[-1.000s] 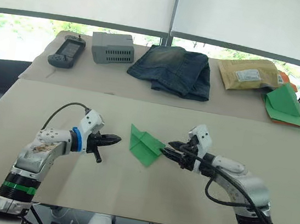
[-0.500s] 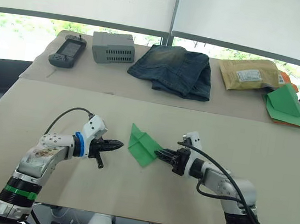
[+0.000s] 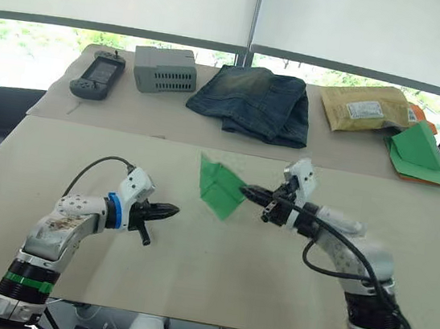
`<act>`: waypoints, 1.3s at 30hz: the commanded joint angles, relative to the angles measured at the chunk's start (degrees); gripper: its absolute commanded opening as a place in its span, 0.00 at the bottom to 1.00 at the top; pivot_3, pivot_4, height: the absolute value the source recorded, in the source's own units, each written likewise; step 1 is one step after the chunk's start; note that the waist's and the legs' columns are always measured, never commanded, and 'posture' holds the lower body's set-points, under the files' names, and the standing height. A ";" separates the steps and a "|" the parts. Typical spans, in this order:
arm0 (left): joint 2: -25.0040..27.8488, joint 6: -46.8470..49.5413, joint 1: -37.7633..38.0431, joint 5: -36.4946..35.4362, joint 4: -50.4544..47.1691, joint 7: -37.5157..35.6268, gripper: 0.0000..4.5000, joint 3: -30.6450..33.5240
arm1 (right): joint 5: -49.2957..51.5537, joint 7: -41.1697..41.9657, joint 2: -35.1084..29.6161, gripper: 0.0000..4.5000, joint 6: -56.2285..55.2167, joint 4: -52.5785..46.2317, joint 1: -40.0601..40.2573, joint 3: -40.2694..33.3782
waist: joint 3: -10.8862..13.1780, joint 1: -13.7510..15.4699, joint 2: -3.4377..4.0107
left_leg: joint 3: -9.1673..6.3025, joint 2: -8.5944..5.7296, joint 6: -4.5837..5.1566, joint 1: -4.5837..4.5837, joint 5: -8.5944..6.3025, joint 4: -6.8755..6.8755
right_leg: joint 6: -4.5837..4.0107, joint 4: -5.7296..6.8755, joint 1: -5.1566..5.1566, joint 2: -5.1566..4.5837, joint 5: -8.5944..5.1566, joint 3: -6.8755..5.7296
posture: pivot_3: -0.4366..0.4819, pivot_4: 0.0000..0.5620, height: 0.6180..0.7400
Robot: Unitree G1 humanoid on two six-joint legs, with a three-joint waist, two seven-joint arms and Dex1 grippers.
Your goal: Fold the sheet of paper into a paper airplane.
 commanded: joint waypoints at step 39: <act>1.22 -0.71 1.07 -0.34 -0.78 1.20 0.00 2.49 | -42.84 -18.66 -21.30 0.73 -78.58 12.86 9.73 10.23 | 0.07 0.11 -0.06 | 0.17 -0.01 0.02 0.34 0.01 -0.05 | -0.40 0.12 0.21 -0.05 0.18 0.18 | 0.48 0.27 0.95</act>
